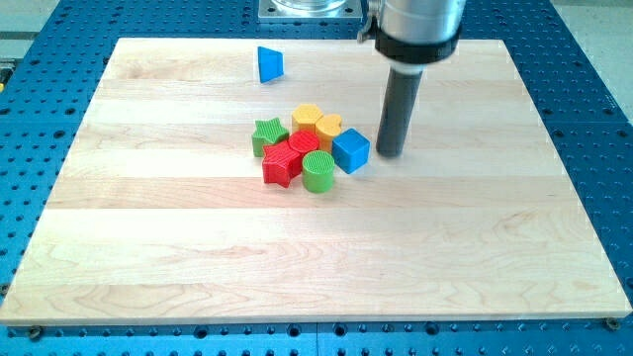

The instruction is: Move the triangle above the green star

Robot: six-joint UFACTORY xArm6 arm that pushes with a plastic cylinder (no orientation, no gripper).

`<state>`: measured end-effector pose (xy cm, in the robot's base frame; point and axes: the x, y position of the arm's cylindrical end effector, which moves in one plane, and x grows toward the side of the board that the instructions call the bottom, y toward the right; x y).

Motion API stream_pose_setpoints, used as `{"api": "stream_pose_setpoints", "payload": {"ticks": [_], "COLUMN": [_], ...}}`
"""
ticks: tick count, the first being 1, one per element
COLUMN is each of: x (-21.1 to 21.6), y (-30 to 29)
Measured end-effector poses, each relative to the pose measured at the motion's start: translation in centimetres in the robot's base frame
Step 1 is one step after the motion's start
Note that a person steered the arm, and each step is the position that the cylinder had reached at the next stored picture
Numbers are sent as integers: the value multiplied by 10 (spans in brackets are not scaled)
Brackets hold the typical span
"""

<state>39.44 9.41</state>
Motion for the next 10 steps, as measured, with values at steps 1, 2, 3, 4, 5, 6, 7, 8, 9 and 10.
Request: {"api": "stream_pose_setpoints", "payload": {"ticks": [1, 2, 3, 4, 5, 6, 7, 8, 9, 10], "x": [-77, -129, -150, -162, -131, -91, -109, -71, -49, -70], "y": [0, -42, -90, -119, -176, -197, -220, -267, -235, -236]}}
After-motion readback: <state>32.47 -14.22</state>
